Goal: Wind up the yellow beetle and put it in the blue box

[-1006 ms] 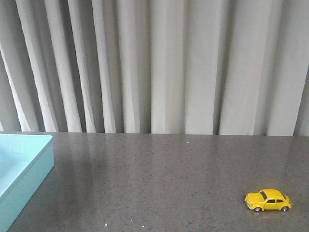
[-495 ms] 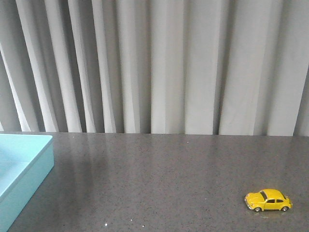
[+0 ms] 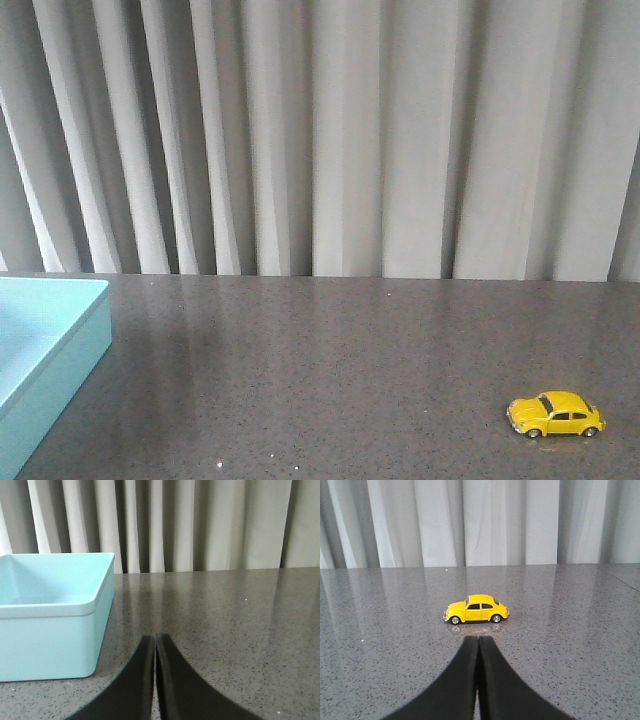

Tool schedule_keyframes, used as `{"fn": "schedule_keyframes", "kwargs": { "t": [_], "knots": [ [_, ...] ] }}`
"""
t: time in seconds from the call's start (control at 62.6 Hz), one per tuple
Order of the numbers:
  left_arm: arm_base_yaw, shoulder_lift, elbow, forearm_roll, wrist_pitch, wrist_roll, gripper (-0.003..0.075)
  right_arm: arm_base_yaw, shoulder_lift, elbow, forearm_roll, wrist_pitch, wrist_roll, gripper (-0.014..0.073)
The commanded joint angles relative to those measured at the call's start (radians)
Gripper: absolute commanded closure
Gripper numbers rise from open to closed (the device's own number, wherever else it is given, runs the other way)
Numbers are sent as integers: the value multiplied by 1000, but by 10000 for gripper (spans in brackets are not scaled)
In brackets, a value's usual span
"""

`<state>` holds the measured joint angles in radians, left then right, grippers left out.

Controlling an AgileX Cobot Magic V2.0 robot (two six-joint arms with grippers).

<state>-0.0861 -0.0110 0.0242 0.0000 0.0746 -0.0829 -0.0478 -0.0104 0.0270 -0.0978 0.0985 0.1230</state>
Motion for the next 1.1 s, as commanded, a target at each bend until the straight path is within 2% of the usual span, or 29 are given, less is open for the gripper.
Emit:
{"fn": "schedule_keyframes", "kwargs": {
  "t": [0.0, 0.559, 0.687, 0.83, 0.942, 1.086],
  "knots": [
    [-5, -15, -8, -6, -75, -1, 725, -6, -11, 4, -11, -80, -3, 598],
    [-5, -15, -8, -6, -85, -1, 725, -6, -11, 4, -11, -80, -3, 598],
    [-5, -15, -18, -6, -117, -1, 725, -6, -11, 3, 4, -73, -2, 598],
    [-5, -15, -41, -7, -222, -29, 725, -6, -2, -43, 46, -98, -1, 598],
    [-5, -14, -144, 0, -161, -29, 725, -6, 45, -146, 71, -47, -3, 598],
    [-5, 47, -332, 62, -23, -27, 725, -6, 174, -318, 3, 32, -10, 598]
  ]
}}
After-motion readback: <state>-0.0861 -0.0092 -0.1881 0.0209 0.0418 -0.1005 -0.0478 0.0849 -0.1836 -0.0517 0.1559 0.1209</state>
